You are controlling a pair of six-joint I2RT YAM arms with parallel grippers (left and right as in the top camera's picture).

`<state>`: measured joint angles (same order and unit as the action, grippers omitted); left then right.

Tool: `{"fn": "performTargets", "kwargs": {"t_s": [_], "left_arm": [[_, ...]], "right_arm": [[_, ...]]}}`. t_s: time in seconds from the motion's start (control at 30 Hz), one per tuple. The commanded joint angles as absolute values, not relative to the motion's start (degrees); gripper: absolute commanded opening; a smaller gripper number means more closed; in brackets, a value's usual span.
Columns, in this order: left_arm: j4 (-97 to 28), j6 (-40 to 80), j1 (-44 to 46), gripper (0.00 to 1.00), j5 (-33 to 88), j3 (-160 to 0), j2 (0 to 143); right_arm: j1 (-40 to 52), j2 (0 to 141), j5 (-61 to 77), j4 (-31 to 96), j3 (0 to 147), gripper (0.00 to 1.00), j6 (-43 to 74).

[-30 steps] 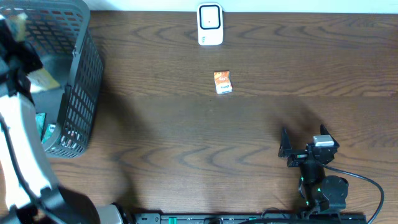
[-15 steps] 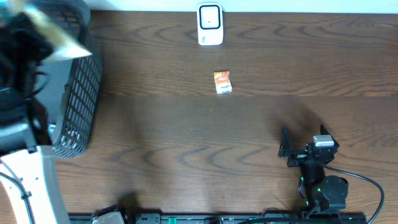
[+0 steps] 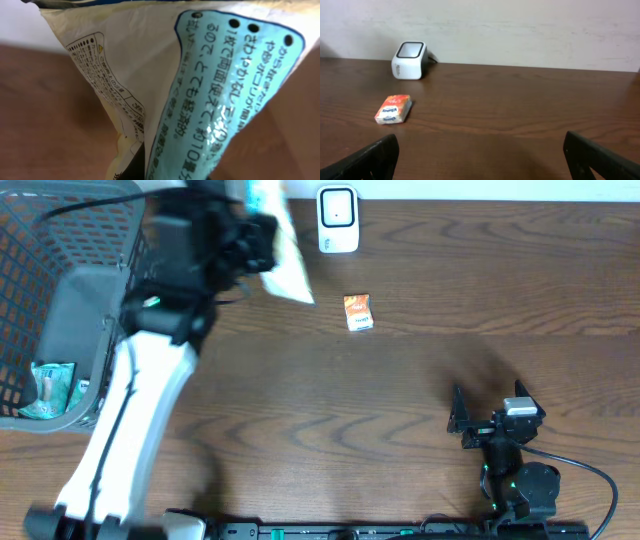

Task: Scan the item barcode
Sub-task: 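Lift the white bag out and place it beside the orange box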

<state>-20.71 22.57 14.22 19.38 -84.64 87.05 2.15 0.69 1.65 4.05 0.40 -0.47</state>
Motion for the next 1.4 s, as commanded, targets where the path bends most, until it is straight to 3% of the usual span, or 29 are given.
{"fn": "performTargets", "kwargs": {"t_s": [0.0,0.13,0.3,0.37,0.5,0.9,1.17,1.37], "left_arm": [[-20.0,23.1,17.9,0.07,18.2,-85.3,94.3],[-20.0,23.0,20.8,0.08,6.2,-85.3,103.3],[-18.7,23.1,22.6,0.08,6.0,-85.3,110.7],[-18.5,23.1,23.3,0.26,6.0,-85.3,112.9],[-18.7,23.0,25.1,0.48,8.5,-85.3,114.4],[-19.2,14.7,25.6,0.47,7.5,-85.4,105.6],[-19.1,14.3,23.8,0.48,-11.8,-85.4,97.9],[-20.0,-0.5,19.0,0.52,-16.3,-85.4,91.8]], "right_arm": [[1.9,0.4,1.6,4.3,0.3,0.99,-0.5],[1.9,0.4,1.6,4.3,0.3,0.99,-0.5],[1.9,0.4,1.7,4.3,0.3,0.99,-0.5],[1.9,0.4,1.6,4.3,0.3,0.99,-0.5],[1.9,0.4,1.7,4.3,0.3,0.99,-0.5],[1.9,0.4,1.6,4.3,0.3,0.99,-0.5],[1.9,0.4,1.7,4.3,0.3,0.99,-0.5],[1.9,0.4,1.6,4.3,0.3,0.99,-0.5]]}}
